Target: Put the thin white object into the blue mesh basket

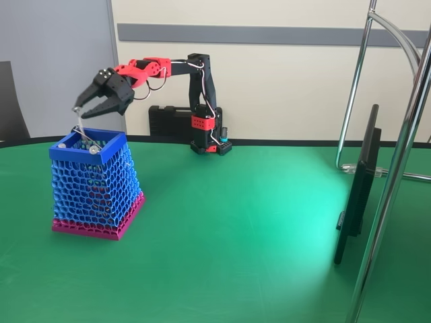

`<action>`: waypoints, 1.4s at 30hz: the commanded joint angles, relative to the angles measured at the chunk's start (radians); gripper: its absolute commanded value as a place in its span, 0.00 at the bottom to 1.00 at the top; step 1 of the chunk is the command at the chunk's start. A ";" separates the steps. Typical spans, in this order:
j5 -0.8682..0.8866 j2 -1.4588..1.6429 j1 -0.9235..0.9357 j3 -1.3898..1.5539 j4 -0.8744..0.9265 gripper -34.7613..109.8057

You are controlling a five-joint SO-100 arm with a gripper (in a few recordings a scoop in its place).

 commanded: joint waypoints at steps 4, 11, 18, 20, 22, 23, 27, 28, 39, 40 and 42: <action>-0.049 0.164 0.035 0.074 -0.018 0.39; -0.202 0.334 0.034 0.279 -0.083 0.38; -0.457 0.594 -0.035 0.509 0.012 0.37; -0.546 0.664 -0.075 0.583 0.035 0.36; -0.609 0.739 -0.112 0.647 0.078 0.36; -0.646 0.773 -0.133 0.680 0.098 0.35; -0.792 0.913 -0.230 0.831 0.156 0.35; -0.827 0.943 -0.258 0.868 0.172 0.33; -1.022 1.336 -0.548 1.319 0.273 0.24; -1.022 1.371 -0.557 1.362 0.268 0.24; -1.028 1.434 -0.572 1.443 0.255 0.24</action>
